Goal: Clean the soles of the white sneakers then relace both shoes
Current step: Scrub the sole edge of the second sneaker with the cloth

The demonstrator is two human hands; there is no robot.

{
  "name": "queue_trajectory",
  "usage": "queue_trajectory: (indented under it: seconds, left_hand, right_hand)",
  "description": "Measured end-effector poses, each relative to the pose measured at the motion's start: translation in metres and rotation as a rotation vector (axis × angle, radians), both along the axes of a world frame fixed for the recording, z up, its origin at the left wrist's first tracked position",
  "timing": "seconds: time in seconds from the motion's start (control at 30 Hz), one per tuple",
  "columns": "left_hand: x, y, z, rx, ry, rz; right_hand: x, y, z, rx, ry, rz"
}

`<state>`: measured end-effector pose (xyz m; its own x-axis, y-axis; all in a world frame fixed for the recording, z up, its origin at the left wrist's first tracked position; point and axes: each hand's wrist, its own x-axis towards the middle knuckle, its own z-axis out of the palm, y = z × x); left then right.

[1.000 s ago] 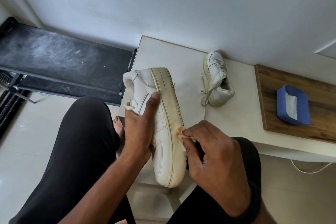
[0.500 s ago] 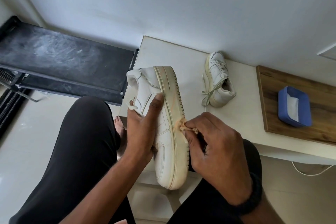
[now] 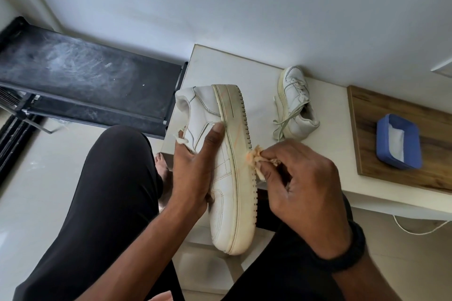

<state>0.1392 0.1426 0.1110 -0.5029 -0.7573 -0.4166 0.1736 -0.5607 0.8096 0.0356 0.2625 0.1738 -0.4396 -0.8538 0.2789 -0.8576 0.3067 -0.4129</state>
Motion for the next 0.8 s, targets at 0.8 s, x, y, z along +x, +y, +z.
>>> queue_trajectory:
  seconds: [0.8]
  left_hand:
    - [0.002,-0.003,-0.006,0.034,0.006,-0.018]
  right_hand:
    - [0.015,0.0,0.009,0.17,0.033,0.178]
